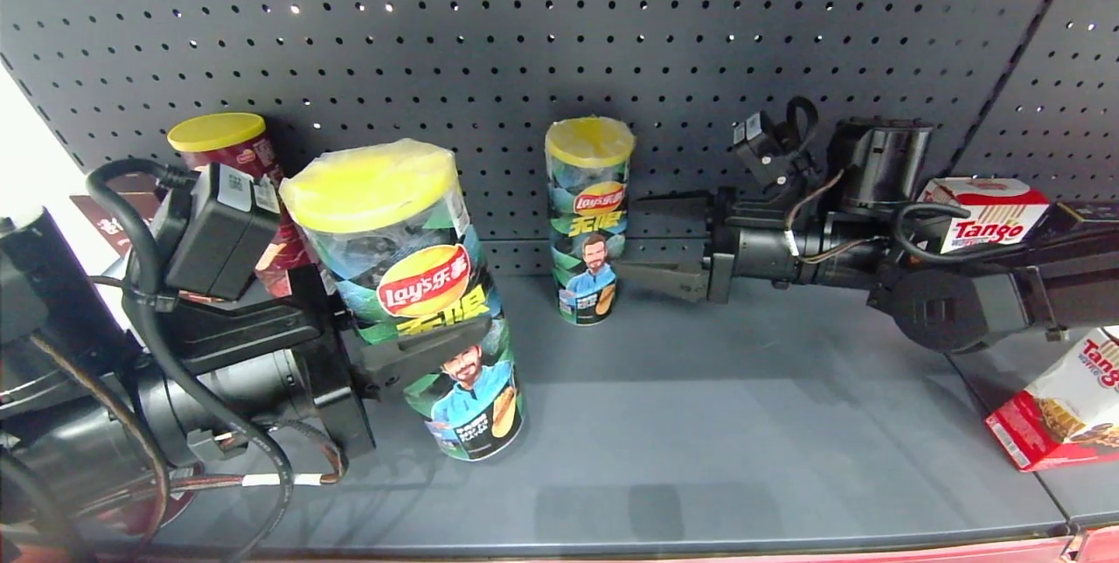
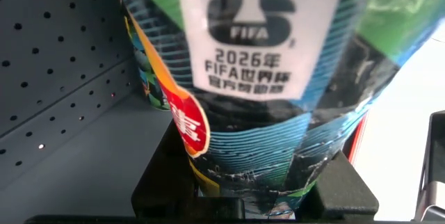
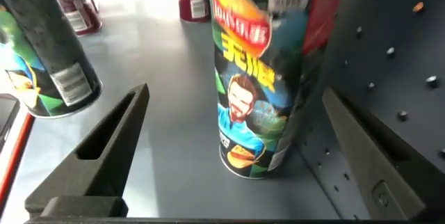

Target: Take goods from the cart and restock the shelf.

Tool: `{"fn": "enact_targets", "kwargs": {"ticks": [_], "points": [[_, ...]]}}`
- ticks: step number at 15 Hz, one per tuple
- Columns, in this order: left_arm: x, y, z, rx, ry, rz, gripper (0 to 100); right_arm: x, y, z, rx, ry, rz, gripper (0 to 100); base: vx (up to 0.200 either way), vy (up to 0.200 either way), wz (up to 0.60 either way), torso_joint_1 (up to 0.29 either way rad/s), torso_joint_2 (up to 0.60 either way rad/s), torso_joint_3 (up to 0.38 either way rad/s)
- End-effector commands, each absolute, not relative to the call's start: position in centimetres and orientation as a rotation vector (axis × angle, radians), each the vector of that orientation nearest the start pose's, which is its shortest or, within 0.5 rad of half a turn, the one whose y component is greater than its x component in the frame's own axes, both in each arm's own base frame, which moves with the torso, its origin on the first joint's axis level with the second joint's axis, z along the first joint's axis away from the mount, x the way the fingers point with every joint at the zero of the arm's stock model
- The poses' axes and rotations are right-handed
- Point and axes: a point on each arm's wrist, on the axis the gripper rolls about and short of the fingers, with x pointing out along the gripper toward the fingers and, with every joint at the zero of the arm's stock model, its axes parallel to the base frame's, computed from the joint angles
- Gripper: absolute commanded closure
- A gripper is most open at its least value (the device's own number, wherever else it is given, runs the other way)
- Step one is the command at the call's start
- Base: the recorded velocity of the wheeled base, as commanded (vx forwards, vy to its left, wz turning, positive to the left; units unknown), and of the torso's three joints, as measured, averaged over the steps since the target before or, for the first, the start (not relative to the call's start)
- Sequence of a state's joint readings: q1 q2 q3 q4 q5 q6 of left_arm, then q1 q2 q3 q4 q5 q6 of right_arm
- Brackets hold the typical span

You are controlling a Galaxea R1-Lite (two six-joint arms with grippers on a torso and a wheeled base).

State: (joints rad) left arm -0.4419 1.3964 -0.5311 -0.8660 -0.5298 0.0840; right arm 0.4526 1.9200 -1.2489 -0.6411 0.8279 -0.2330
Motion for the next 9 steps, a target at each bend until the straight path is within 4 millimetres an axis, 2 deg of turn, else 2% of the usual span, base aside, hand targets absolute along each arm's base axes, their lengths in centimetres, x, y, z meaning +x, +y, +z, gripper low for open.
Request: {"fn": "enact_targets", "kwargs": {"ticks": [1, 5, 9], "points": [[19.2, -10.3, 21.1, 0.078, -0.041, -0.969, 100, 34.3, 18.6, 21.7, -0.190, -0.096, 1.282, 0, 0.000, 0.000, 0.00, 0.000, 0.00, 0.000], [19.4, -9.8, 20.9, 0.079, -0.034, -0.949, 100, 35.3, 19.9, 19.9, -0.185, -0.078, 1.302, 0, 0.000, 0.000, 0.00, 0.000, 0.00, 0.000], [19.4, -9.6, 20.9, 0.076, -0.033, -0.942, 100, 36.3, 21.7, 19.3, -0.181, -0.090, 1.330, 0, 0.000, 0.000, 0.00, 0.000, 0.00, 0.000]]}}
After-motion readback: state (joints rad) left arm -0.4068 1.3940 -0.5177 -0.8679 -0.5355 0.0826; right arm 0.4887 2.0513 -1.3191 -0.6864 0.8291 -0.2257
